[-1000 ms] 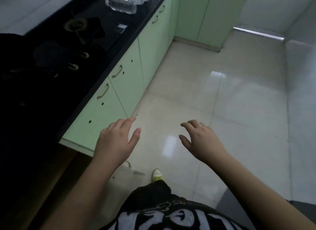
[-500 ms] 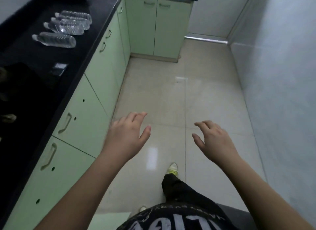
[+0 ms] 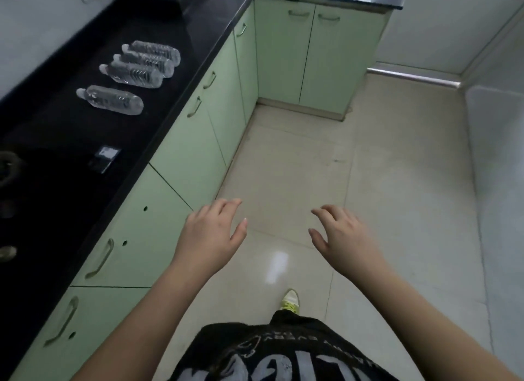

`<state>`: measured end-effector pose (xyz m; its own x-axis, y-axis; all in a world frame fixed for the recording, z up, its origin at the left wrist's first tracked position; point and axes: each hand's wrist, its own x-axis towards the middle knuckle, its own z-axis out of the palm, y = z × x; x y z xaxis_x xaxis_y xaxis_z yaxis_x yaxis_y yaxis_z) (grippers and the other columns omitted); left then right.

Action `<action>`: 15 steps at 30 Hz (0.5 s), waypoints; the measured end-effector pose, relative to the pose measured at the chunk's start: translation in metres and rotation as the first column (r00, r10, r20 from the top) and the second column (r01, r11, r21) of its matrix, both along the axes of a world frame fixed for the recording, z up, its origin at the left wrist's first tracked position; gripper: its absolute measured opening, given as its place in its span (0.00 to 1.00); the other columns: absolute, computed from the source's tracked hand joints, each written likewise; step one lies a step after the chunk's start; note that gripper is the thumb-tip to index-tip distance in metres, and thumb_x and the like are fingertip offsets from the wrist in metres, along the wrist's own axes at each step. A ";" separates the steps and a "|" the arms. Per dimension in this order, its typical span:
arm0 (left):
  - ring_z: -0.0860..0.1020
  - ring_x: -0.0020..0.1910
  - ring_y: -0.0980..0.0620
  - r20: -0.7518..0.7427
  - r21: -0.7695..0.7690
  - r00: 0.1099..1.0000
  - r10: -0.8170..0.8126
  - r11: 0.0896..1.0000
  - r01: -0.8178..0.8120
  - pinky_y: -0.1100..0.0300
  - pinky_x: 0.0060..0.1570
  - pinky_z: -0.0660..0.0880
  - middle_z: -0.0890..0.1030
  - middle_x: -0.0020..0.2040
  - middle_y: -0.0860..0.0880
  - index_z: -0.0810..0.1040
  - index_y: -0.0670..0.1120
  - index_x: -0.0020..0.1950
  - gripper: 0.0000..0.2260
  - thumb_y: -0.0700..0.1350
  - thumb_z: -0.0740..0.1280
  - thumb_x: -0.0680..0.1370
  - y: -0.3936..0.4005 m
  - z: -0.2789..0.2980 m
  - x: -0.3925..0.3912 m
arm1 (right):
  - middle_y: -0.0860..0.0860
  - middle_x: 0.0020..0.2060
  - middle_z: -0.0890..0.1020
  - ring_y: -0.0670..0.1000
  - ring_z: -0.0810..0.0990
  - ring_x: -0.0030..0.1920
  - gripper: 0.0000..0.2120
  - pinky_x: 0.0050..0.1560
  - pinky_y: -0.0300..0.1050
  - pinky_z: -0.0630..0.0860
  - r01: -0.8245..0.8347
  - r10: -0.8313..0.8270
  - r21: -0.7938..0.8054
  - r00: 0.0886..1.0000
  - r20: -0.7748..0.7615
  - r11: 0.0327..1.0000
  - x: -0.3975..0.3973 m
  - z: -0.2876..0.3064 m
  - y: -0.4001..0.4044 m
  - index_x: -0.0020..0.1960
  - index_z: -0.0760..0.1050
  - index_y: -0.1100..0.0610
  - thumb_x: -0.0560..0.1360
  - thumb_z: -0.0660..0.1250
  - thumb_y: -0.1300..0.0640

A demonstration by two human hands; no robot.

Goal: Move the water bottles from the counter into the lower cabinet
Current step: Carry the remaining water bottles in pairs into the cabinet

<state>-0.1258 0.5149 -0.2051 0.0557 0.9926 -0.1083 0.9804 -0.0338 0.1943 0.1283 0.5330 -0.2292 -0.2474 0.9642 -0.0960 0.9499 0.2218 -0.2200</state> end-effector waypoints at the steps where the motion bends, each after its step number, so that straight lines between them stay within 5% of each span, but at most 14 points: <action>1: 0.79 0.53 0.45 -0.009 0.002 1.000 0.014 1.000 -0.014 0.51 0.49 0.73 0.80 0.58 0.49 0.74 0.49 0.67 0.26 0.59 0.50 0.76 0.013 0.002 0.001 | 0.54 0.57 0.80 0.58 0.80 0.55 0.19 0.53 0.52 0.76 -0.024 0.024 0.001 1.000 0.001 1.000 0.000 0.001 0.018 0.64 0.76 0.57 0.76 0.67 0.49; 15: 0.75 0.61 0.47 0.051 0.068 0.970 0.237 0.968 -0.240 0.49 0.59 0.70 0.76 0.65 0.48 0.68 0.49 0.73 0.22 0.54 0.60 0.80 0.182 -0.010 -0.057 | 0.55 0.59 0.79 0.59 0.78 0.58 0.19 0.55 0.53 0.73 -0.196 0.200 0.089 0.979 -0.028 0.977 -0.068 0.012 0.249 0.65 0.75 0.56 0.77 0.65 0.48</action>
<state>-0.1826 0.6968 -0.2152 -0.1803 0.9829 -0.0376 0.9528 0.1840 0.2413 0.0598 0.7819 -0.2174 -0.4359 0.9000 -0.0029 0.8769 0.4240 -0.2263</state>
